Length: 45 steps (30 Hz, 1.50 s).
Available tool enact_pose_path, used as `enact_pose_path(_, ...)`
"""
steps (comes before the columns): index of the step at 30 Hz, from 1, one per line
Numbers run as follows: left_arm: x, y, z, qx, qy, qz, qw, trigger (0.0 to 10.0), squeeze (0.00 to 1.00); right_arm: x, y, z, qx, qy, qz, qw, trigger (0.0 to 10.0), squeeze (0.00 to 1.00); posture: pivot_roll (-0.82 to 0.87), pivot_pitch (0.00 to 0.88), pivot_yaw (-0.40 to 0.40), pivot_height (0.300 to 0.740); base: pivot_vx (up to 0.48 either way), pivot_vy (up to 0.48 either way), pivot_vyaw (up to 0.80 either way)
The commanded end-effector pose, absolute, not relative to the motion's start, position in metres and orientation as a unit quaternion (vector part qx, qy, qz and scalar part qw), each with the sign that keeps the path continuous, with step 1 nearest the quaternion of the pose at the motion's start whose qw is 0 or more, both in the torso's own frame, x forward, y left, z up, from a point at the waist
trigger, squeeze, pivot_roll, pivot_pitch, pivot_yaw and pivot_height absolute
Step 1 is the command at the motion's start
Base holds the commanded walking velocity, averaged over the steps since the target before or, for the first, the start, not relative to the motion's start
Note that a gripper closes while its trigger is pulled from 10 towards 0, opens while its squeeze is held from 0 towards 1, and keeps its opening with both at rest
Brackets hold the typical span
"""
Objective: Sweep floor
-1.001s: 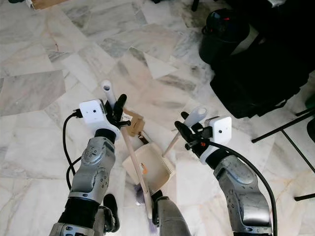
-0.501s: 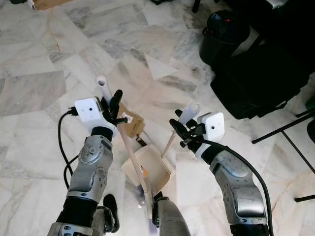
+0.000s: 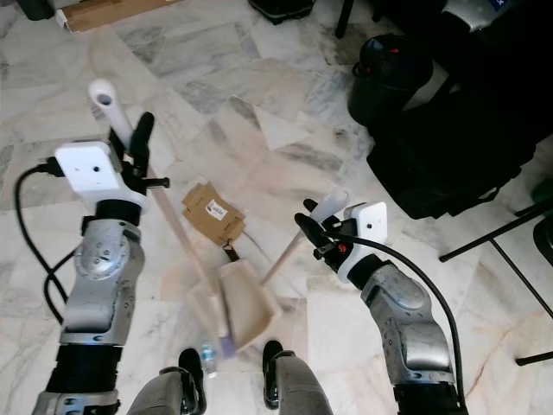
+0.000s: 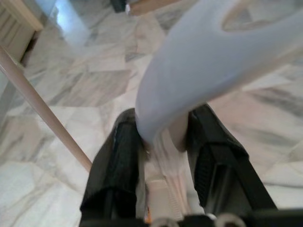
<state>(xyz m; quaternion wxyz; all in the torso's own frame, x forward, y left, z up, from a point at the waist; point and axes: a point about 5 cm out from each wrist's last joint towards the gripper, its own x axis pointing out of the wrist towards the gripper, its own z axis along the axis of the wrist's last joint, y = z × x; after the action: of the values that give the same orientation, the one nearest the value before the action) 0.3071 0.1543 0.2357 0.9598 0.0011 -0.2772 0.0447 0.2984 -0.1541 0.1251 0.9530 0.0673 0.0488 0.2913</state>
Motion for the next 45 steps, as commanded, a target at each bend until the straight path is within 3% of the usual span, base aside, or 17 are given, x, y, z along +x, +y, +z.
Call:
enact_pose_path(1,0.298,0.161,0.245,0.022,-0.303,0.068,0.95,10.0,0.0,0.283,-0.14,0.077,0.104,0.157,0.316,0.93,10.0,0.0,-0.08,0.282,-0.038,0.74,0.0,0.0,0.0)
enact_pose_path(12,0.287,0.174,0.226,0.039,-0.272,0.105,0.956,10.0,0.0,0.291,-0.143,0.083,0.061,0.124,0.272,0.952,10.0,0.0,-0.07,0.218,-0.029,0.74,0.0,0.0,0.0)
enact_pose_path(20,0.289,0.181,0.225,0.065,-0.273,0.124,0.952,10.0,0.0,0.302,-0.149,0.098,-0.074,0.079,0.222,0.969,10.0,0.0,-0.07,0.177,-0.028,0.74,0.0,0.0,0.0)
enact_pose_path(27,0.287,0.182,0.217,0.084,-0.262,0.119,0.954,10.0,0.0,0.314,-0.172,0.112,-0.075,0.032,0.108,0.991,10.0,0.0,-0.07,0.165,-0.028,0.74,0.0,0.0,0.0)
enact_pose_path(34,0.284,0.189,0.195,0.095,-0.224,0.111,0.964,10.0,0.0,0.313,-0.172,0.107,-0.072,0.031,0.091,0.993,10.0,0.0,-0.06,0.149,-0.027,0.74,0.0,0.0,0.0)
enact_pose_path(42,0.279,0.185,0.151,0.057,-0.144,0.049,0.987,10.0,0.0,0.322,-0.177,0.12,0.027,-0.03,0.003,0.999,10.0,0.0,-0.07,0.096,-0.03,0.74,0.0,0.0,0.0)
enact_pose_path(45,0.281,0.184,0.147,0.04,-0.135,0.036,0.989,10.0,0.0,0.323,-0.178,0.122,0.035,-0.039,0.006,0.999,10.0,0.0,-0.07,0.082,-0.033,0.74,0.0,0.0,0.0)
